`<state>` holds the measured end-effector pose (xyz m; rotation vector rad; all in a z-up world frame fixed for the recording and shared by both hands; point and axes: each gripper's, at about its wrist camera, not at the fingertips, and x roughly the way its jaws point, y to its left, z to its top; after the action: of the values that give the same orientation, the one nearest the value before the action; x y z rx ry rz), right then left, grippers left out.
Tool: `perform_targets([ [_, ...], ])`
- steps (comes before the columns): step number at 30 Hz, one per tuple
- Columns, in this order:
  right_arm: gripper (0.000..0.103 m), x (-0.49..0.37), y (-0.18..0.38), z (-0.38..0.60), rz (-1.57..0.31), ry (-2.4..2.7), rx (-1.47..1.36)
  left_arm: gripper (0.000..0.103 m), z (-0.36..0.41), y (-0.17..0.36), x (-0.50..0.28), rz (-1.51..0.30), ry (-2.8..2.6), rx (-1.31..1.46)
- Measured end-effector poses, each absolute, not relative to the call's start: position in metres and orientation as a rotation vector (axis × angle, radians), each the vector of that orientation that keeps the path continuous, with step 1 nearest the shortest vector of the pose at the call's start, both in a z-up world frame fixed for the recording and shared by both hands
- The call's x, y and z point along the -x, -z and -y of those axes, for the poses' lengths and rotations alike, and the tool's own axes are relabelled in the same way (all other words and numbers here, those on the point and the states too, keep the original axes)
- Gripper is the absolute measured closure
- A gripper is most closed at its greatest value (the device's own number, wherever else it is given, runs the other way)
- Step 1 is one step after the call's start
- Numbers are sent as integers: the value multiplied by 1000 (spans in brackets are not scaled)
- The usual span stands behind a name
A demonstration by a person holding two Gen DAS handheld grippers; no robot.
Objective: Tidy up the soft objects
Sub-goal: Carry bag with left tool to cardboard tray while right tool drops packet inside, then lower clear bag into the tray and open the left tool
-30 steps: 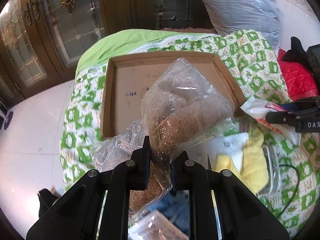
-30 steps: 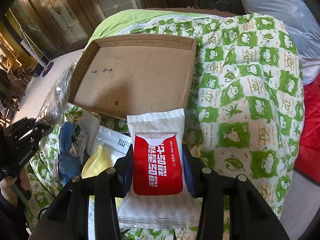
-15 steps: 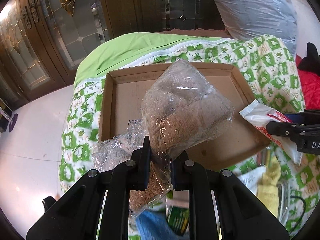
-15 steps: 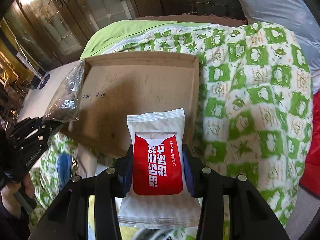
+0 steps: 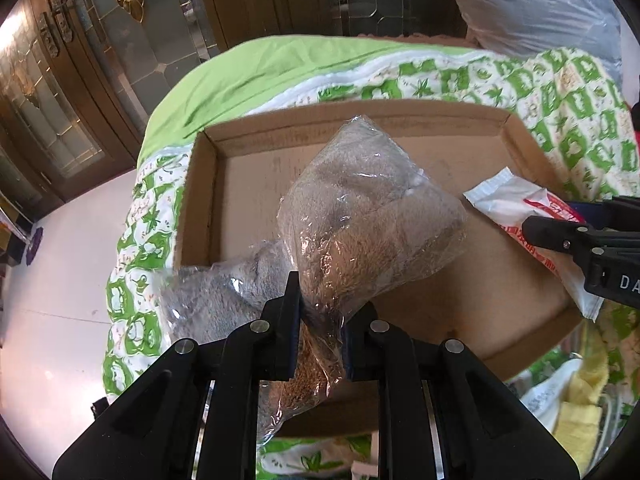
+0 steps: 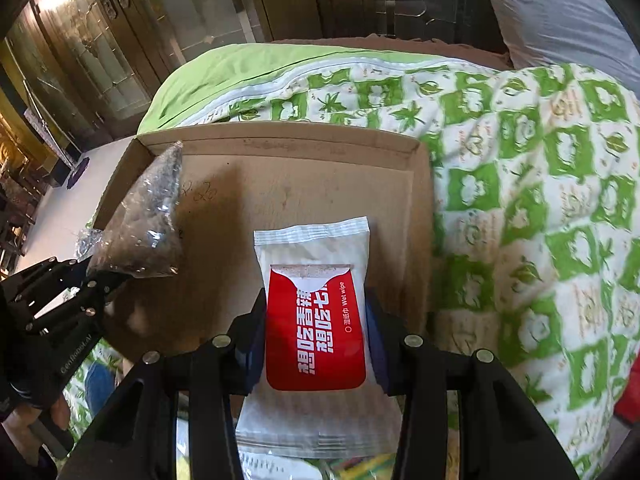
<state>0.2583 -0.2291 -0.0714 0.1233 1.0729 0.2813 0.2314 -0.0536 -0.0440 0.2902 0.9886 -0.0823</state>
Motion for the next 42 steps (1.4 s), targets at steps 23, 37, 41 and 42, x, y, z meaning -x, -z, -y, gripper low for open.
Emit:
perform_targets([
  [23,23,-252,70,232,-1032,-299,-166,43,41,19,-203,-937,101,-227],
  [37,21,-210,41,247,-1071,-267,-259,43,29,23,-186,-1013,100,-168],
  [41,21,-189,32,248,-1076,-270,-245,43,25,6,-173,-969,112,-141],
  [42,21,-186,31,248,-1084,-271,-250,43,23,2,-166,-957,118,-141],
])
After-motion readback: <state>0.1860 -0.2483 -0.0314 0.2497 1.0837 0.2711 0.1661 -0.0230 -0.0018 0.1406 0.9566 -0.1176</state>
